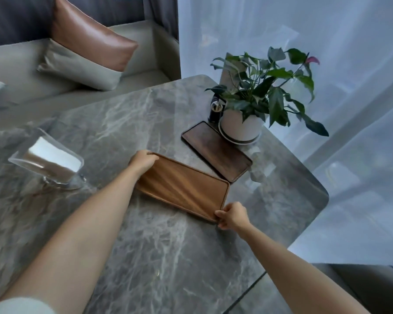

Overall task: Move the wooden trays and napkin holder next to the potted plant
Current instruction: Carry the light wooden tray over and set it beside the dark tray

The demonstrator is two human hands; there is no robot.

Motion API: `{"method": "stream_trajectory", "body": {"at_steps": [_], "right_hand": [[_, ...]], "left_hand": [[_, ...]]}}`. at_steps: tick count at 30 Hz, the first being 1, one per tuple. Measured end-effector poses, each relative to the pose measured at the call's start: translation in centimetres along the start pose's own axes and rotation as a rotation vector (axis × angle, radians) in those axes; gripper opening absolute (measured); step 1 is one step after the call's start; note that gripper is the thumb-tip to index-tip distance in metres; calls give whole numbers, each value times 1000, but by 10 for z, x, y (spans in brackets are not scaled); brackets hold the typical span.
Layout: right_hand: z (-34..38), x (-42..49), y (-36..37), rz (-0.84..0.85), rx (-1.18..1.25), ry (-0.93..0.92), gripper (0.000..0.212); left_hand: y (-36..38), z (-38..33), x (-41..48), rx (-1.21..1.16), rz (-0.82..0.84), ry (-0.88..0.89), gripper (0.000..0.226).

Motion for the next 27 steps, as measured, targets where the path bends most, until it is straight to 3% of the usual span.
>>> {"method": "stream_trajectory", "body": {"at_steps": [12,19,27], "right_hand": [[-10,19,28,169,30,170,28],[-1,24,36,214,75,181,16],[12,35,39,223,61,177,25]], "left_hand": [[65,-36,38,154,73,28,37],[91,-41,55,337,117,112,60],[105,-41,71,480,111,133,65]]}}
Point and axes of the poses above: each hand's wrist, its own x-axis towards the middle knuckle, its own y-axis out of the palm, z = x × y, the point moved 10 cm from there along x, towards the middle knuckle, and after that the axes turned 15 degrees about -z, right-handed, at the moved point
